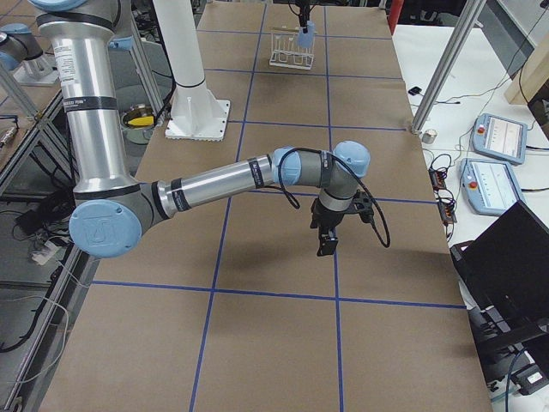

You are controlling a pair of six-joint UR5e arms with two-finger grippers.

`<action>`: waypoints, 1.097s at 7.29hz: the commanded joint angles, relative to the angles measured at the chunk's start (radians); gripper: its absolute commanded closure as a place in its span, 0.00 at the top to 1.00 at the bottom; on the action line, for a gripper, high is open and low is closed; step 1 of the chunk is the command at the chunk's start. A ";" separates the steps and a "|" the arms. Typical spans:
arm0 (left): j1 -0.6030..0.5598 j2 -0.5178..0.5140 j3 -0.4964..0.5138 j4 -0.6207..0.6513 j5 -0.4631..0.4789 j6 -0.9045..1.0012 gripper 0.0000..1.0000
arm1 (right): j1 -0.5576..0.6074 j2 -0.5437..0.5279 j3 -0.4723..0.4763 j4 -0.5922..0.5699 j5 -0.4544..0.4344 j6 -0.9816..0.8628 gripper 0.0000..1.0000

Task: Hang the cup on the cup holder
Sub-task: 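Carry the cup with the left gripper over the white wire rack, then lower the cup onto a wooden post of the rack with the left gripper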

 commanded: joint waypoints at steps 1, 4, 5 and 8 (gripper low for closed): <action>0.017 0.013 0.005 0.002 0.013 -0.005 0.00 | 0.000 0.003 0.007 0.002 -0.001 -0.001 1.00; 0.045 0.013 0.013 0.010 0.013 -0.011 0.00 | 0.000 0.004 0.007 0.002 0.000 0.002 1.00; 0.046 0.013 0.019 0.008 0.013 -0.011 0.00 | 0.000 0.004 0.007 0.002 0.003 0.002 1.00; 0.046 0.012 0.026 0.008 0.032 -0.005 0.69 | 0.000 0.006 0.005 0.002 0.031 0.001 1.00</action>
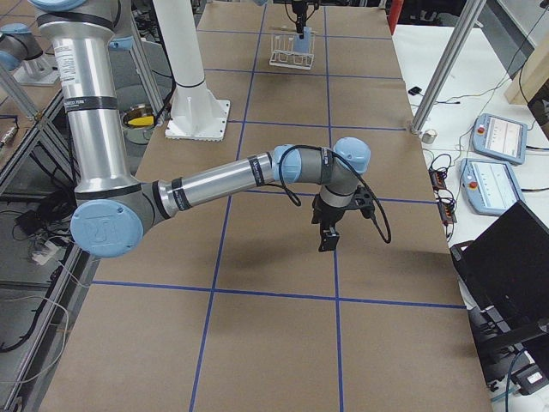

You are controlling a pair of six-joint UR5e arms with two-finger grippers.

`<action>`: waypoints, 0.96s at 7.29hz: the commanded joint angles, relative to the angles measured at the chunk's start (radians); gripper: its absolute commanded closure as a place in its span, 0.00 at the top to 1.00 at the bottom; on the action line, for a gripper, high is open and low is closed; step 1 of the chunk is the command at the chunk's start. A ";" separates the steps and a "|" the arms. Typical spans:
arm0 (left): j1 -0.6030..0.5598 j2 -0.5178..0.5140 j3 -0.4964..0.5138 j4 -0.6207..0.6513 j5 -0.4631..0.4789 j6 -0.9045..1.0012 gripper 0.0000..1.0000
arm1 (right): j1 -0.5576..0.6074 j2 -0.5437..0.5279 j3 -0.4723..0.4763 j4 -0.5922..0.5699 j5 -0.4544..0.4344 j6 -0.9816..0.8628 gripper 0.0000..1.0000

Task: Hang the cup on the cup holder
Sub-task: 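Lower the cup onto a wooden post of the rack with the left gripper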

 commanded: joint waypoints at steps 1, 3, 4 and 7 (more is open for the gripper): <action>0.000 0.001 0.001 0.000 0.023 0.009 0.97 | 0.000 0.002 0.000 0.000 0.005 -0.001 1.00; -0.001 0.003 -0.008 0.000 0.024 0.011 0.98 | 0.000 0.002 0.001 0.000 0.006 -0.002 1.00; -0.001 0.003 -0.010 0.000 0.024 0.011 0.98 | 0.000 0.002 0.000 0.000 0.006 -0.001 1.00; -0.012 0.012 -0.049 0.010 -0.002 0.016 0.98 | 0.002 0.004 0.001 0.000 0.011 0.002 1.00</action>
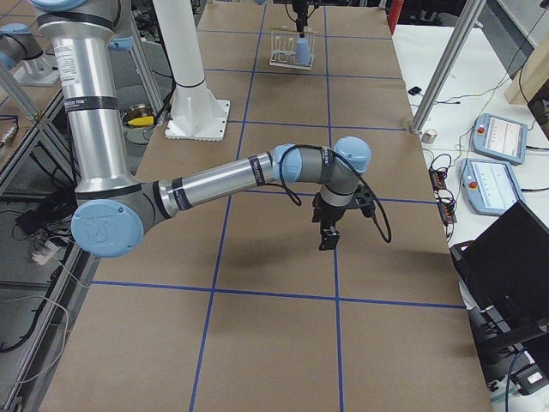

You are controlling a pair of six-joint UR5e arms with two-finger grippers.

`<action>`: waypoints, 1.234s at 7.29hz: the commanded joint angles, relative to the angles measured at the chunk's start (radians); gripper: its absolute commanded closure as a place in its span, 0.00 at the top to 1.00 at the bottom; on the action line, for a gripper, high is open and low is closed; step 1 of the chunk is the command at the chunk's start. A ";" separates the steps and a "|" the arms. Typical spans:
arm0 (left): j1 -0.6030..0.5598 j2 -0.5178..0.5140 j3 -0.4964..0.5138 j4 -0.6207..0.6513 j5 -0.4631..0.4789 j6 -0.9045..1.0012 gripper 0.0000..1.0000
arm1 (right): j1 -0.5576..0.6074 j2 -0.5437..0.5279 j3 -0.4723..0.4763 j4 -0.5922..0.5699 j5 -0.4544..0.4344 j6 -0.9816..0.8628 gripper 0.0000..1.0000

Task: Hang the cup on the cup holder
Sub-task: 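Open the left gripper and raise it away from the cup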

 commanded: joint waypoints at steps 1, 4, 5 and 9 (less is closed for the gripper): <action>-0.036 -0.002 -0.054 0.066 -0.060 0.054 0.98 | 0.000 0.001 0.004 0.000 0.019 0.005 1.00; -0.304 0.004 -0.045 0.154 -0.202 0.333 0.98 | 0.012 -0.002 0.033 0.039 0.022 0.004 1.00; -0.382 0.004 0.005 0.192 -0.217 0.366 0.98 | 0.017 -0.025 0.016 0.111 0.016 0.002 1.00; -0.611 0.006 0.229 0.220 -0.365 0.518 0.98 | 0.124 -0.084 -0.104 0.216 0.025 0.012 1.00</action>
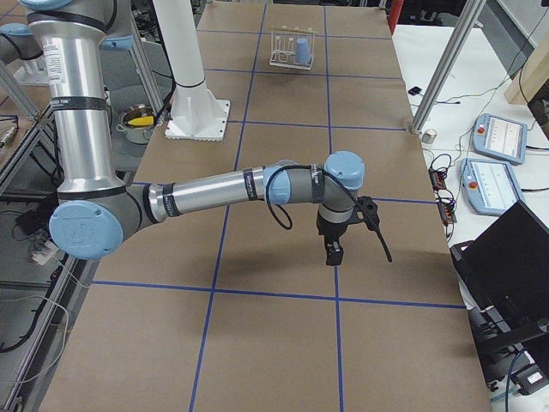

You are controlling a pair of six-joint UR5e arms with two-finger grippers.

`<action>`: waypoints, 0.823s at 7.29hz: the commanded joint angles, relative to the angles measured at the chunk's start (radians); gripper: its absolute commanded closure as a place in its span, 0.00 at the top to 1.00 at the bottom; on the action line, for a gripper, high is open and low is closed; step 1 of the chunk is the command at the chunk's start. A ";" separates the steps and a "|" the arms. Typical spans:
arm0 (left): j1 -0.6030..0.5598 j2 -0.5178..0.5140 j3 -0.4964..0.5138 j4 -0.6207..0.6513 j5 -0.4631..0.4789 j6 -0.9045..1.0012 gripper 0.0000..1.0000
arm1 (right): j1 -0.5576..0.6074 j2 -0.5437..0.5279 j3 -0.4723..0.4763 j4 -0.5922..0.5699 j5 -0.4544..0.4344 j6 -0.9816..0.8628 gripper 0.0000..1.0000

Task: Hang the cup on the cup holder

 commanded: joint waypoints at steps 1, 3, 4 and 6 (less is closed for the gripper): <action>-0.072 0.001 0.167 -0.005 -0.045 0.066 0.98 | 0.036 -0.042 -0.034 0.007 0.004 0.000 1.00; -0.072 0.001 0.281 -0.064 -0.044 0.069 0.98 | 0.089 -0.077 -0.060 0.007 0.039 0.000 1.00; -0.074 0.029 0.295 -0.085 -0.041 0.095 0.98 | 0.091 -0.084 -0.067 0.007 0.050 -0.001 1.00; -0.123 0.039 0.320 -0.082 -0.044 0.229 0.98 | 0.091 -0.090 -0.064 0.009 0.047 0.000 1.00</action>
